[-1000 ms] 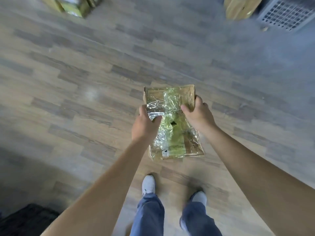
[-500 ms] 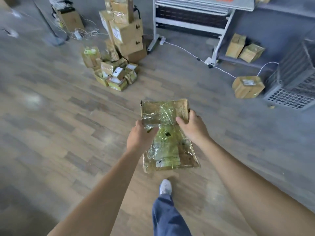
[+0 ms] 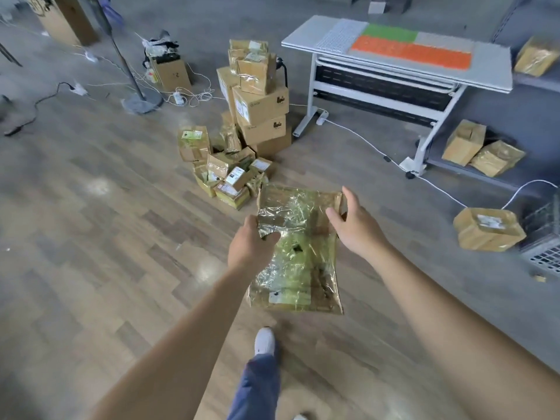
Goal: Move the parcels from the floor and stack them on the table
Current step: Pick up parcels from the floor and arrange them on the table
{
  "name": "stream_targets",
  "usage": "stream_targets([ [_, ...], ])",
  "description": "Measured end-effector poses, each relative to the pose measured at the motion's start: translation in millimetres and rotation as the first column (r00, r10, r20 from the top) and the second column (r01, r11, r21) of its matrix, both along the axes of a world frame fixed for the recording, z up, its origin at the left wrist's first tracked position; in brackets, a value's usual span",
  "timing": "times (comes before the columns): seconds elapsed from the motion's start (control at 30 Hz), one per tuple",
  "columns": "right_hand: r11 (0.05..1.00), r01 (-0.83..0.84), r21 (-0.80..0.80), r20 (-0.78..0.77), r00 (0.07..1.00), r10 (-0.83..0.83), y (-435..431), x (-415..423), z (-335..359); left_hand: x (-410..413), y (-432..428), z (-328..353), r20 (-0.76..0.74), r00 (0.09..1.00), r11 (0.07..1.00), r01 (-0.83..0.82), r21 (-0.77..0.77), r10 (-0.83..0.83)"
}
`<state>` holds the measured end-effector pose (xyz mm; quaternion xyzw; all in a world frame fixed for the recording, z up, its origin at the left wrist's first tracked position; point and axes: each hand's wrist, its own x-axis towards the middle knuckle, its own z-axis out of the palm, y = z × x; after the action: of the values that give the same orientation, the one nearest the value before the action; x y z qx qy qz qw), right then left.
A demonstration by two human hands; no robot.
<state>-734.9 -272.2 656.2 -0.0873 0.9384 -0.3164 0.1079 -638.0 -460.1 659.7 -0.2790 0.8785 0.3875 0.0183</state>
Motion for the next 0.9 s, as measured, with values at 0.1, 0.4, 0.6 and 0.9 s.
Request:
stream_targets([
  [0.1,0.999,-0.032,0.016,0.028,0.999,0.032,-30,-61,-2,-54,-28,-3,-0.003,0.999,0.998,-0.036,0.049,0.036],
  [0.4,0.983,-0.174,0.058,0.119,0.979,0.166,-152,-232,17,-217,-142,-1,-0.045,0.991,0.986,-0.119,0.118,0.125],
  [0.6,0.985,-0.169,-0.014,0.117,0.979,0.17,-224,-323,16,-302,-210,2,-0.027,0.99,0.987,-0.134,0.084,0.136],
  [0.9,0.942,-0.325,0.09,0.011,0.946,0.325,-348,-490,-18,-448,-320,-15,0.051,0.995,0.994,-0.081,-0.07,0.084],
])
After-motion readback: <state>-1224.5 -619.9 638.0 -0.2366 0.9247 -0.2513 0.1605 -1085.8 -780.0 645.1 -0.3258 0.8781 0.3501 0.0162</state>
